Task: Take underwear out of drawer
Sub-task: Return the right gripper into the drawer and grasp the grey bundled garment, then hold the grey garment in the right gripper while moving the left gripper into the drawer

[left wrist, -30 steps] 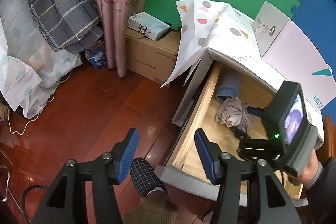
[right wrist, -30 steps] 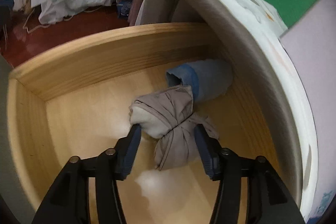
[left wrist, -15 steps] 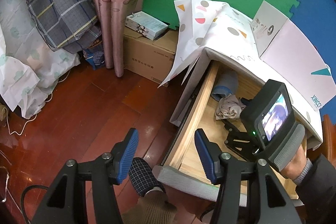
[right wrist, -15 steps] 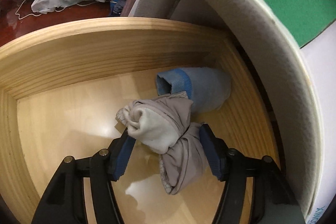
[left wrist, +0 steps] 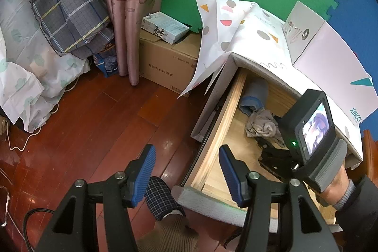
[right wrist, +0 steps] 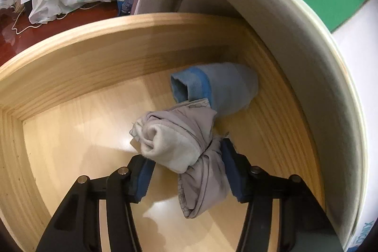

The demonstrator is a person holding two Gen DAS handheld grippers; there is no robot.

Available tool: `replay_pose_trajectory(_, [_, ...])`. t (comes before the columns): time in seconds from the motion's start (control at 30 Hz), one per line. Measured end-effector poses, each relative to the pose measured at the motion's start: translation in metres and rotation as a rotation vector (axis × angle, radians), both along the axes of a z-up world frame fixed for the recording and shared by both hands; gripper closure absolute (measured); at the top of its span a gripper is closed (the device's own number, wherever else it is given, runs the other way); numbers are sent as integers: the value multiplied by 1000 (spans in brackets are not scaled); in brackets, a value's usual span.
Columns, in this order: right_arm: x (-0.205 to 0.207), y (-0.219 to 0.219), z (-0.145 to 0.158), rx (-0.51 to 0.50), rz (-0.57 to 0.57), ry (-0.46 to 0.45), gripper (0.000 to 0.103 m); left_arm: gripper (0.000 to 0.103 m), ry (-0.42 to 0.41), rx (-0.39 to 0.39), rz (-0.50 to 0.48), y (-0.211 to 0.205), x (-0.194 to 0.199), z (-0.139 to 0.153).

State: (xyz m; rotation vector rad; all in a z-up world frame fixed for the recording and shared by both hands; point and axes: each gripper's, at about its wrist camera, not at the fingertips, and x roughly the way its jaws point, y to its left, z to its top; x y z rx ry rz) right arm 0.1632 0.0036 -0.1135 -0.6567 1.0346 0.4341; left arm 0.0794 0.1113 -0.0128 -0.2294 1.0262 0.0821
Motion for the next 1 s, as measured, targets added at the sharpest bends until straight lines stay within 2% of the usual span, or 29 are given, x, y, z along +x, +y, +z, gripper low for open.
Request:
replay_pose_trajectory(0.5, [-31, -51, 2, -32, -71, 176, 52, 46, -2, -1, -4, -1, -2, 1])
replay_pose_trajectory(1.0, [-64, -125, -2, -56, -279, 333, 52, 46, -6, 12, -11, -4, -2, 1])
